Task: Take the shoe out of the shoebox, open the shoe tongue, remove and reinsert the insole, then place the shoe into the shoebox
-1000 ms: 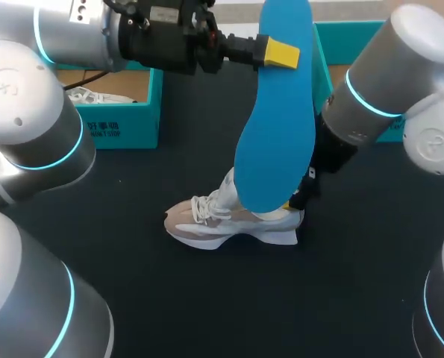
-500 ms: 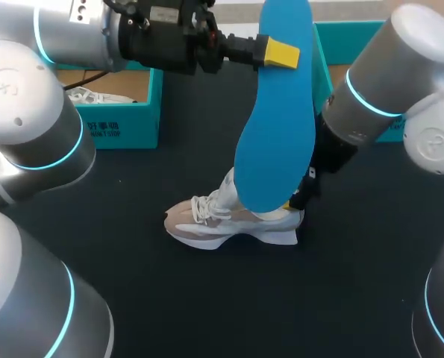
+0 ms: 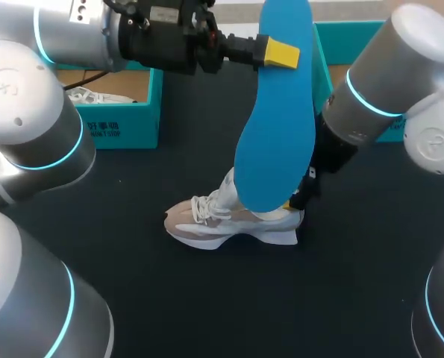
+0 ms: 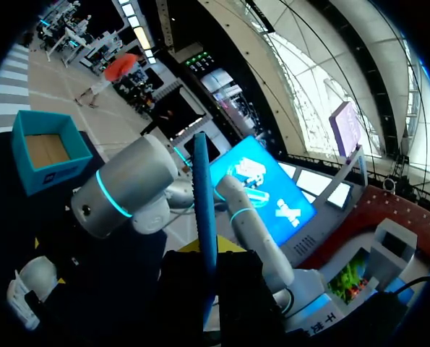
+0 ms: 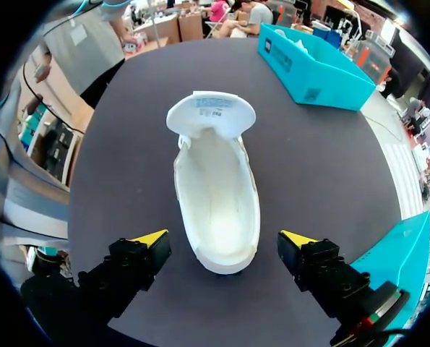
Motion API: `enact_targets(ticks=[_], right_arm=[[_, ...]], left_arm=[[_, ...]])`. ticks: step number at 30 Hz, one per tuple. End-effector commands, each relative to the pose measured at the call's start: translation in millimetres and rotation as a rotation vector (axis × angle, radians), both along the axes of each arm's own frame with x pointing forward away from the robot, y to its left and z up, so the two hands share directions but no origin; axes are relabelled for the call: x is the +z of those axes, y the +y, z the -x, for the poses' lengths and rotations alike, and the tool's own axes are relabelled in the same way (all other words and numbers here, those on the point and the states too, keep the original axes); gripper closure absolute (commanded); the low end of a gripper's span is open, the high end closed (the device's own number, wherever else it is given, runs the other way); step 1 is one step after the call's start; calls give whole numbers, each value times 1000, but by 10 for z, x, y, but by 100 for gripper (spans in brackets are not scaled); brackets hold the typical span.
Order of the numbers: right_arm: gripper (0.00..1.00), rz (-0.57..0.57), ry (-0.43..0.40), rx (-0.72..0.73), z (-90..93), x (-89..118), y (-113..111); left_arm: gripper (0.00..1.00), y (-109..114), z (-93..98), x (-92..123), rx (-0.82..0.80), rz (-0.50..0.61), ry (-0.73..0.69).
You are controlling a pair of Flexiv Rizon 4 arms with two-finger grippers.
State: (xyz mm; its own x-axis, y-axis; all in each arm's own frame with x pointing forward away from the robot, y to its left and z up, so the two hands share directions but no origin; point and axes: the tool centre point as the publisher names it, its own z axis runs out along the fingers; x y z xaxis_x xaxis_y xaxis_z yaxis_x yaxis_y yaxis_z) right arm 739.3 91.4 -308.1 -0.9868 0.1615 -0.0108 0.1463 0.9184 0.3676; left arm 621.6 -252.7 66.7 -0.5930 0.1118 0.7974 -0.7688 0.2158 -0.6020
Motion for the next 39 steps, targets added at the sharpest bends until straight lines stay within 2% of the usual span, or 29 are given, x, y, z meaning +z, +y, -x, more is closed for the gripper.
enact_targets(ticks=[1, 10, 15, 17, 25, 33, 34, 36, 37, 38, 39], right_arm=[[0, 4, -2, -2, 8, -9, 11], [0, -17, -17, 75, -316, -103, 254], [0, 21, 31, 117, -465, -278, 414], [0, 73, 45, 140, -497, -343, 472], [0, 91, 3, 114, -500, -555, 503], [0, 111, 21, 92, -451, -730, 496], [5, 110, 26, 95, -457, -758, 503], [25, 109, 38, 94, -466, -804, 506], [53, 107, 50, 97, -470, -833, 510], [58, 106, 58, 94, -472, -850, 510], [69, 105, 61, 93, -473, -863, 508]], left_arm=[[100, -1, 6, -10, 1, 0, 1], [100, -1, 6, -10, 1, 0, 1], [100, -1, 6, -10, 1, 0, 1], [100, -1, 6, -10, 1, 0, 1], [100, -1, 6, -10, 1, 0, 1], [100, -1, 6, -10, 1, 0, 1], [100, -1, 6, -10, 1, 0, 1], [100, -1, 6, -10, 1, 0, 1], [100, -1, 6, -10, 1, 0, 1], [100, -1, 6, -10, 1, 0, 1], [100, -1, 6, -10, 1, 0, 1]])
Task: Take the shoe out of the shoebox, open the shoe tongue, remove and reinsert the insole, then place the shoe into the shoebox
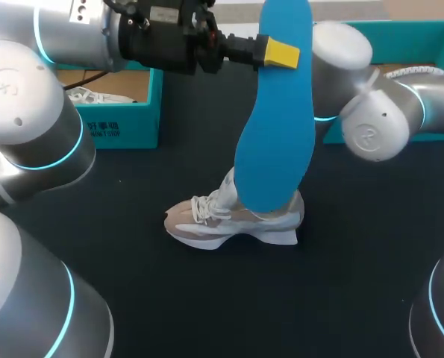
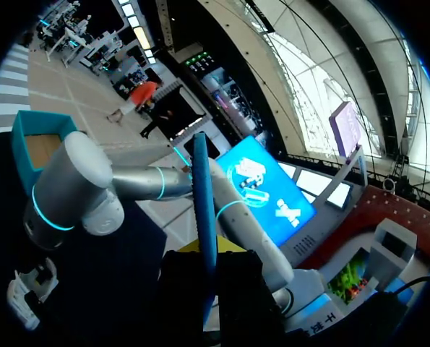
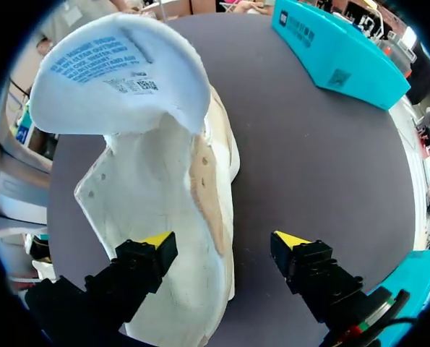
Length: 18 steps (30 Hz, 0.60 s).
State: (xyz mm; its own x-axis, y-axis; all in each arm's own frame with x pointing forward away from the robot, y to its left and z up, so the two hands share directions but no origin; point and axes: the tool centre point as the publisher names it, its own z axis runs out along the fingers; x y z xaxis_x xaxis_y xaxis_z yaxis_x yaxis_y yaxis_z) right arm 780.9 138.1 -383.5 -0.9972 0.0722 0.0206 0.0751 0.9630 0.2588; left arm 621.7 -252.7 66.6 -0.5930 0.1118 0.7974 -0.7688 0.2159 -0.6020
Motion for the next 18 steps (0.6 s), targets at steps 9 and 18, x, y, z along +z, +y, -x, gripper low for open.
enact_targets(ticks=[9, 18], right_arm=[[100, 6, 70, -7, -1, -61, 6], [100, -4, 186, -42, 104, 25, -45]], left_arm=[[100, -1, 7, -10, 1, 0, 1], [100, -1, 7, -10, 1, 0, 1]])
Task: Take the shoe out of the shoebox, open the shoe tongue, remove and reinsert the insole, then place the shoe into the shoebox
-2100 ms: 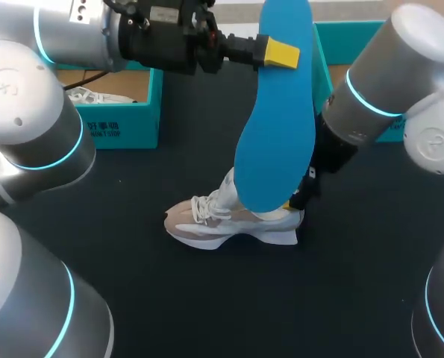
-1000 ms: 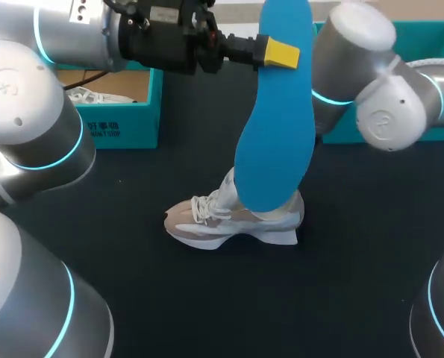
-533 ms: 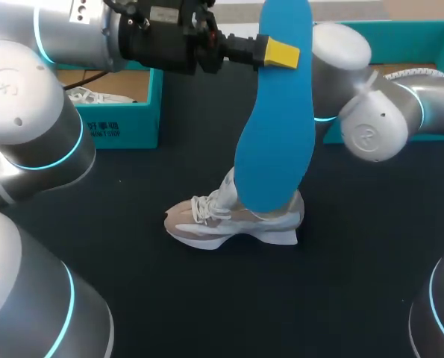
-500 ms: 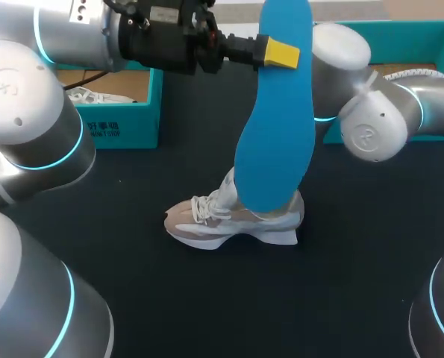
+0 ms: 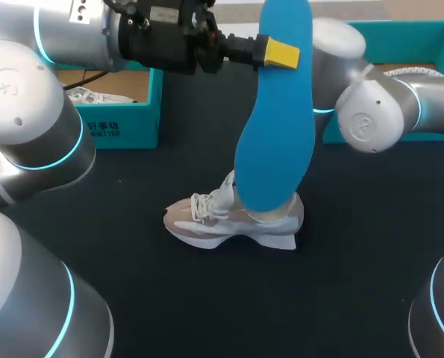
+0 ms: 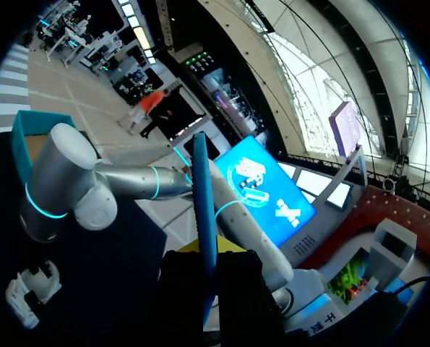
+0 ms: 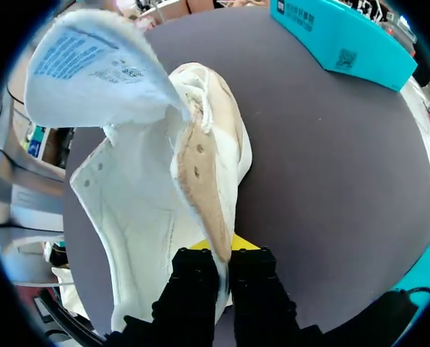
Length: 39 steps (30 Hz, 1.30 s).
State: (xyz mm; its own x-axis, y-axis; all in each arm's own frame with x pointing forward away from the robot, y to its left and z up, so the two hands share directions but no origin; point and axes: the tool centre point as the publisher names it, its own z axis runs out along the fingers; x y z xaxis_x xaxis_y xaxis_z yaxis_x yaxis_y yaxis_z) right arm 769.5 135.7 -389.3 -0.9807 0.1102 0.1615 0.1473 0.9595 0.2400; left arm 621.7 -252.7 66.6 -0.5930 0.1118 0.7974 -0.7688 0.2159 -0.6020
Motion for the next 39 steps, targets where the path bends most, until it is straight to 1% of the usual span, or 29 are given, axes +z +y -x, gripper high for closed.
enact_targets(ticks=[1, 3, 5, 6, 7, 11, 14, 17, 18, 19, 37, 38, 39], right_arm=[[100, -1, 40, -24, -6, 117, -29], [100, -18, 69, -74, 11, 204, -48], [100, -40, 50, -151, 33, 273, -72], [100, -39, 56, -215, 53, 316, -82], [100, -60, 43, -277, 71, 363, -92], [100, -100, 16, -475, 124, 452, -143], [100, -172, 4, -671, 203, 478, -188], [100, -191, 12, -750, 222, 501, -188], [100, -213, 9, -742, 212, 515, -177], [100, -199, 32, -730, 185, 522, -156], [100, -199, 32, -730, 185, 522, -156], [100, -209, 71, -803, 211, 523, -160], [100, -152, 57, -878, 252, 505, -162]], left_arm=[[100, -2, 7, -10, 1, 0, 1], [100, -2, 7, -10, 1, 0, 1], [100, -2, 7, -10, 1, 0, 1], [100, -2, 7, -10, 1, 0, 1], [100, -2, 7, -10, 1, 0, 1], [100, -2, 7, -10, 1, 0, 1], [100, -2, 7, -10, 1, 0, 1], [100, -2, 7, -10, 1, 0, 1], [100, -2, 7, -10, 1, 0, 1], [100, -2, 7, -10, 1, 0, 1], [100, -2, 7, -10, 1, 0, 1], [100, -2, 7, -10, 1, 0, 1], [100, -2, 7, -10, 1, 0, 1]])
